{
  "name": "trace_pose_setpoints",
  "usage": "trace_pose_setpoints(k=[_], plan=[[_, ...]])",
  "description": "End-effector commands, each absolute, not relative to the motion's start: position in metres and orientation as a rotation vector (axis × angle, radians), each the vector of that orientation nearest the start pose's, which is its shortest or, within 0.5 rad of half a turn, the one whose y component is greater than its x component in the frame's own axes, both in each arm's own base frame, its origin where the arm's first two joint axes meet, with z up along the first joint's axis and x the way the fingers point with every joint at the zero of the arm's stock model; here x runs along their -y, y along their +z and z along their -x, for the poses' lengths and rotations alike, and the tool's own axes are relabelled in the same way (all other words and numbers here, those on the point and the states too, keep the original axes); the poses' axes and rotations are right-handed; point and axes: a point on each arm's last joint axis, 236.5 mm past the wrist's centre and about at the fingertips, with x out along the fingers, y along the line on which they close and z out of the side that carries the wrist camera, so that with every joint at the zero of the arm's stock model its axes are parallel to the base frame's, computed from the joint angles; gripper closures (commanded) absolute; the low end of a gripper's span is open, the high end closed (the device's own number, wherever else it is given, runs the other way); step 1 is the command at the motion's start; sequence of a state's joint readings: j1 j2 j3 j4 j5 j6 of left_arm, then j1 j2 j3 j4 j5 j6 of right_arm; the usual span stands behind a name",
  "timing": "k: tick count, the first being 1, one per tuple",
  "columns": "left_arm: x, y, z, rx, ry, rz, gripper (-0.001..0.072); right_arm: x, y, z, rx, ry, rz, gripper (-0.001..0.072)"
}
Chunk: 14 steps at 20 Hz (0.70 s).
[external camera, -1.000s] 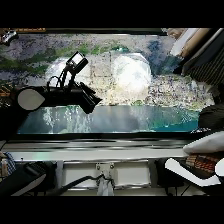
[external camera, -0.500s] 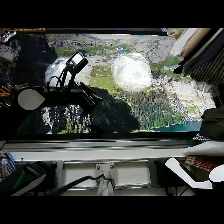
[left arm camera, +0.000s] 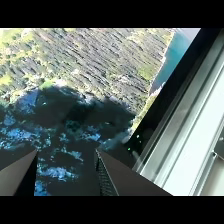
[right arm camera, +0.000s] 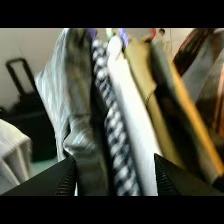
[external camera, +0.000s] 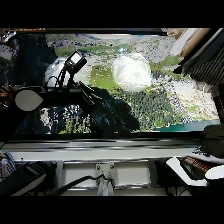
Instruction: Fold the clothes and pants, and hang the long-sleeved shirts on hangers.
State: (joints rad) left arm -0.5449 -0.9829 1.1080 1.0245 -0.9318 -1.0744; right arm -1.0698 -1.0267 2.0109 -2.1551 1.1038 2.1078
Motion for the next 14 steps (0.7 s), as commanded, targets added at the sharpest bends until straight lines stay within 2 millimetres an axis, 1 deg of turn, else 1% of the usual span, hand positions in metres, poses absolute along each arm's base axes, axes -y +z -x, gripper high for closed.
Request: trace_pose_setpoints(k=[1, 3, 5, 6, 7, 8, 9, 10, 11, 12, 13, 14], plan=[[0.289, 0.159, -0.285, -0.683, -0.986, -0.174, 0.0340, 0.325, 0.545, -0.068, 0.309, -1.461, -0.107, 0.0178], [0.289, 0.159, -0.286, -0.683, -0.985, -0.174, 0.0341, 0.307, 0.578, -0.075, 0.424, -1.374, -0.036, 0.0178], [0.289, 0.159, -0.285, -0.683, -0.986, -0.174, 0.0340, 0.284, 0.609, -0.090, 0.550, -1.239, -0.008, 0.0178], [0.289, 0.159, -0.285, -0.683, -0.986, -0.174, 0.0340, 0.271, 0.622, -0.102, 0.620, -1.138, -0.030, 0.0178], [0.289, 0.159, -0.285, -0.683, -0.986, -0.174, 0.0340, 0.257, 0.632, -0.119, 0.694, -0.997, -0.103, 0.0179], [0.288, 0.159, -0.286, -0.682, -0.985, -0.176, 0.0340, 0.243, 0.636, -0.142, 0.747, -0.829, -0.236, 0.0181], [0.286, 0.158, -0.287, -0.680, -0.977, -0.190, 0.0340, 0.231, 0.634, -0.167, 0.755, -0.670, -0.380, 0.0197], [0.280, 0.156, -0.292, -0.670, -0.952, -0.235, 0.0339, 0.215, 0.628, -0.197, 0.716, -0.519, -0.511, 0.0209], [0.269, 0.155, -0.299, -0.652, -0.916, -0.299, 0.0340, 0.193, 0.617, -0.232, 0.630, -0.380, -0.581, 0.0212], [0.257, 0.157, -0.305, -0.626, -0.875, -0.366, 0.0340, 0.166, 0.604, -0.266, 0.519, -0.258, -0.594, 0.0212], [0.246, 0.164, -0.311, -0.589, -0.835, -0.423, 0.0339, 0.130, 0.586, -0.300, 0.389, -0.132, -0.570, 0.0212], [0.236, 0.177, -0.316, -0.534, -0.797, -0.461, 0.0339, 0.090, 0.564, -0.330, 0.261, -0.014, -0.534, 0.0212]])
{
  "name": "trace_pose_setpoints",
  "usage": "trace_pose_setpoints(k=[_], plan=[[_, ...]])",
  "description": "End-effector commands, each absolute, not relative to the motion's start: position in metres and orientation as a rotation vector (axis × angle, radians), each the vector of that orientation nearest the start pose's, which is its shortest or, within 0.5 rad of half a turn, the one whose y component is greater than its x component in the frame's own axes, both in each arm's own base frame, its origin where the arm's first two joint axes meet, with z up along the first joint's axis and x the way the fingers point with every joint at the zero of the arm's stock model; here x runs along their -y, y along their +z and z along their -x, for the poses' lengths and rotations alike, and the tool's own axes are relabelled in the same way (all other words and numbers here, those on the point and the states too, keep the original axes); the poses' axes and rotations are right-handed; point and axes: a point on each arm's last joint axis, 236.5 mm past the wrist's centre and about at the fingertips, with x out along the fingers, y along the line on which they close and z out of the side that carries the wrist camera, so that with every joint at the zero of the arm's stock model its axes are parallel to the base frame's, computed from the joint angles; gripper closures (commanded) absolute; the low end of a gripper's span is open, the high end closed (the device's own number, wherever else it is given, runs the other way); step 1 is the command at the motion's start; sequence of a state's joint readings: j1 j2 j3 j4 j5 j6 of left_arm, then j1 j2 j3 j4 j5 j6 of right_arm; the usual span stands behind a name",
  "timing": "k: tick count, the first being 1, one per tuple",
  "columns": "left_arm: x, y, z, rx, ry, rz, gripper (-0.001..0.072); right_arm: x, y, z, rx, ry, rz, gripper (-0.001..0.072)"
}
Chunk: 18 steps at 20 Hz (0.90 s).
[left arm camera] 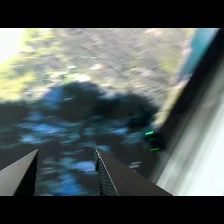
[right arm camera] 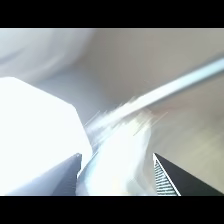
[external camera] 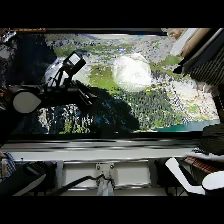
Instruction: Fold the clothes and pants, and hang the long-sleeved shirts on hangers.
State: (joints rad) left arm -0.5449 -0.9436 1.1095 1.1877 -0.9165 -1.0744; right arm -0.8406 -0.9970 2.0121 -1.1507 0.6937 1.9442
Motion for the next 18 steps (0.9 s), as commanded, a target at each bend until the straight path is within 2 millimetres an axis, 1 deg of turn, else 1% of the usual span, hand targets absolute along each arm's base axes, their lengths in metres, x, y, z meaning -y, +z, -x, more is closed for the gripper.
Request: trace_pose_setpoints(k=[1, 2, 3, 4, 5, 6, 7, 8, 9, 10, 12, 14, 16, 18], plan=[[0.230, 0.194, -0.319, -0.469, -0.766, -0.479, 0.0339, 0.053, 0.544, -0.354, 0.160, 0.089, -0.502, 0.0212], [0.227, 0.212, -0.318, -0.408, -0.748, -0.473, 0.0339, 0.015, 0.522, -0.377, 0.071, 0.175, -0.458, 0.0212], [0.224, 0.231, -0.316, -0.350, -0.732, -0.443, 0.0339, -0.014, 0.500, -0.395, -0.005, 0.220, -0.413, 0.0212], [0.221, 0.247, -0.312, -0.316, -0.713, -0.387, 0.0339, -0.044, 0.473, -0.412, -0.084, 0.255, -0.360, 0.0212], [0.217, 0.261, -0.307, -0.294, -0.696, -0.326, 0.0339, -0.072, 0.448, -0.423, -0.153, 0.287, -0.310, 0.0212], [0.214, 0.270, -0.301, -0.283, -0.687, -0.285, 0.0339, -0.105, 0.423, -0.427, -0.217, 0.342, -0.255, 0.0214], [0.210, 0.279, -0.295, -0.269, -0.682, -0.251, 0.0339, -0.141, 0.399, -0.424, -0.269, 0.419, -0.193, 0.0253], [0.207, 0.287, -0.289, -0.250, -0.679, -0.239, 0.0339, -0.172, 0.379, -0.417, -0.311, 0.491, -0.140, 0.0285], [0.203, 0.295, -0.284, -0.228, -0.678, -0.234, 0.0339, -0.201, 0.359, -0.407, -0.348, 0.559, -0.087, 0.0285], [0.200, 0.300, -0.280, -0.211, -0.674, -0.234, 0.0339, -0.226, 0.338, -0.396, -0.382, 0.613, -0.043, 0.0284], [0.195, 0.309, -0.273, -0.183, -0.669, -0.234, 0.0339, -0.257, 0.302, -0.378, -0.439, 0.678, -0.004, 0.0281], [0.193, 0.314, -0.269, -0.168, -0.668, -0.230, 0.0339, -0.272, 0.270, -0.366, -0.484, 0.703, -0.017, 0.0263], [0.193, 0.315, -0.268, -0.165, -0.670, -0.227, 0.0339, -0.275, 0.240, -0.356, -0.509, 0.706, -0.025, 0.0263], [0.193, 0.315, -0.269, -0.167, -0.670, -0.227, 0.0339, -0.269, 0.219, -0.347, -0.526, 0.698, -0.033, 0.0263]])
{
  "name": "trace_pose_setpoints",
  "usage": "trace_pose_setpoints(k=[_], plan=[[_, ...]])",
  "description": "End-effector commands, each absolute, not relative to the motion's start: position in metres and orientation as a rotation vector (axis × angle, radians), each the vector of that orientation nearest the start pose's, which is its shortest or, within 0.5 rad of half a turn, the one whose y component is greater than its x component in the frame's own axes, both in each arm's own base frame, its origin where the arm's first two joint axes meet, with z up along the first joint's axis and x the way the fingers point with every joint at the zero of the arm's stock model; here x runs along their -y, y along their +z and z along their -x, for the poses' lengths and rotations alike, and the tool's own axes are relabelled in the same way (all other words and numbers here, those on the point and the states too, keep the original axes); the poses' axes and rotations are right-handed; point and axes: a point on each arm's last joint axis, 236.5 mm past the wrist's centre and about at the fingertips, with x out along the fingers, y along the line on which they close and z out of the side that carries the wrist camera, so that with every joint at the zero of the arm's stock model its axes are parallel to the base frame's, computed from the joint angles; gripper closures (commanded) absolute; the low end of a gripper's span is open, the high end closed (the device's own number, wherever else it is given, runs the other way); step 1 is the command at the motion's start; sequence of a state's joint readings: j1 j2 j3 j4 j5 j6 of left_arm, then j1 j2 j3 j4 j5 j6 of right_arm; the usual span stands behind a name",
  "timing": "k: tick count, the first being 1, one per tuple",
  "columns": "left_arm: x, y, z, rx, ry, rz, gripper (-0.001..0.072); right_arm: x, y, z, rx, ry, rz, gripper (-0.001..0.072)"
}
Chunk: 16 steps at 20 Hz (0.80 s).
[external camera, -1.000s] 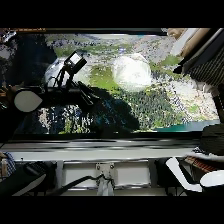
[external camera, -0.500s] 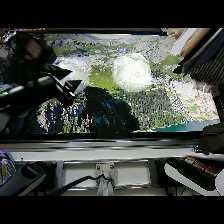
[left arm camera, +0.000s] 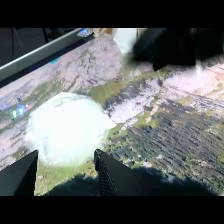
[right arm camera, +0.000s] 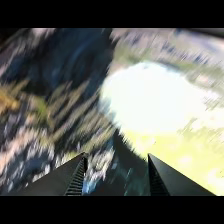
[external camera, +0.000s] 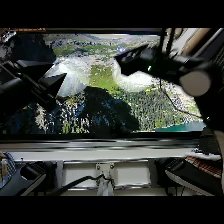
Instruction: Fold the clothes and pants, and hang the long-sleeved shirts on hangers.
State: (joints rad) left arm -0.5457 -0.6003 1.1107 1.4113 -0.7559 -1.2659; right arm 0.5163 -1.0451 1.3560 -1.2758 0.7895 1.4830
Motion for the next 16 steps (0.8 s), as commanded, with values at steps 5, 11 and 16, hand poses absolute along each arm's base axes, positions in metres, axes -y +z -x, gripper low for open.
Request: trace_pose_setpoints(k=[5, 11, 16], plan=[[0.193, 0.315, -0.269, -0.167, -0.671, -0.227, 0.0339, -0.258, 0.189, -0.324, -0.628, 0.704, 0.005, 0.0265], [0.193, 0.315, -0.269, -0.167, -0.671, -0.227, 0.0340, -0.258, 0.190, -0.324, -0.625, 0.704, 0.004, 0.0265], [0.193, 0.315, -0.269, -0.167, -0.671, -0.227, 0.0339, -0.258, 0.190, -0.324, -0.625, 0.704, 0.004, 0.0265]])
